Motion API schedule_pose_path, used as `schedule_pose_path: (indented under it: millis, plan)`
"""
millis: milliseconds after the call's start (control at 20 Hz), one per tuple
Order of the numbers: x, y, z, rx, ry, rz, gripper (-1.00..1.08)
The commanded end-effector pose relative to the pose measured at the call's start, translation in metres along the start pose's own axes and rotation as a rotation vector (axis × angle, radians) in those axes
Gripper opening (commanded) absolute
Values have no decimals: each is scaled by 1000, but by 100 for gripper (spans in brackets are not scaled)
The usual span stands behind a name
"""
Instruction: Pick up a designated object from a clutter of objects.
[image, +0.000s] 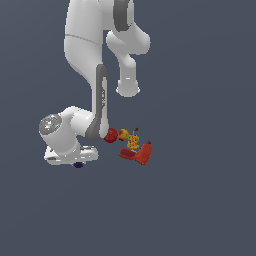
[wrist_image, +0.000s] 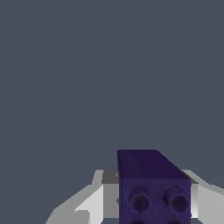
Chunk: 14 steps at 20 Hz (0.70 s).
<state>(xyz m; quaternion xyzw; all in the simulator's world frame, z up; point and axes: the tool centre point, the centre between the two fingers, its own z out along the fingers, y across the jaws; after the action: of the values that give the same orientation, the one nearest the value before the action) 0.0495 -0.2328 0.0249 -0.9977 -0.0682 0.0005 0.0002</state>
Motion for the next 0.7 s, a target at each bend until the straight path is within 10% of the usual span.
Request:
schedule_pose_path:
  millis: [0,650]
  plan:
    - [0,-2,-5,0,1,0,-100]
    - [-8,-40,-82,0,1,0,-100]
